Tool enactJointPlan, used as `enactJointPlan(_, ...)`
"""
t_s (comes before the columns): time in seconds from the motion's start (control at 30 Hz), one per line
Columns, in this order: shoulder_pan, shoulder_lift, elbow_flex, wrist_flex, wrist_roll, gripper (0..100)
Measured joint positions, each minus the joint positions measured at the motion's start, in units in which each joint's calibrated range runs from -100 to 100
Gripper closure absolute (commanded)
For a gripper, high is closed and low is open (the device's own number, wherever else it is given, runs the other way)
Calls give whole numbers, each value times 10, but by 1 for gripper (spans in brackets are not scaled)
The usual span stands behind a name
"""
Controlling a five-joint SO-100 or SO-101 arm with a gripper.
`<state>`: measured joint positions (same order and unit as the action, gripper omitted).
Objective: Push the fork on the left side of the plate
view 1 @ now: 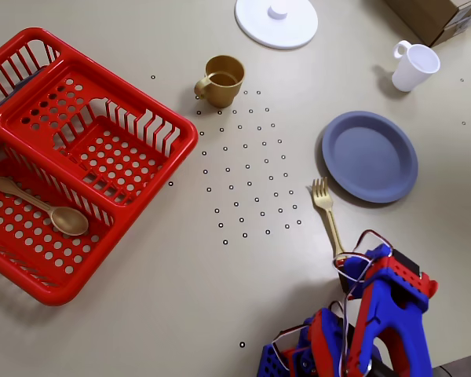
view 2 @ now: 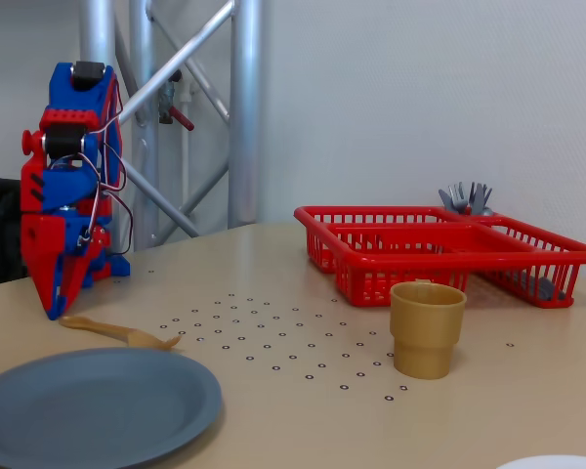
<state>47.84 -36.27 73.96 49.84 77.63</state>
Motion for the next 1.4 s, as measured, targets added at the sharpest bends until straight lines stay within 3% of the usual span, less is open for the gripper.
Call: enactJointPlan(1.4,-127,218,-202,-47,-123,100)
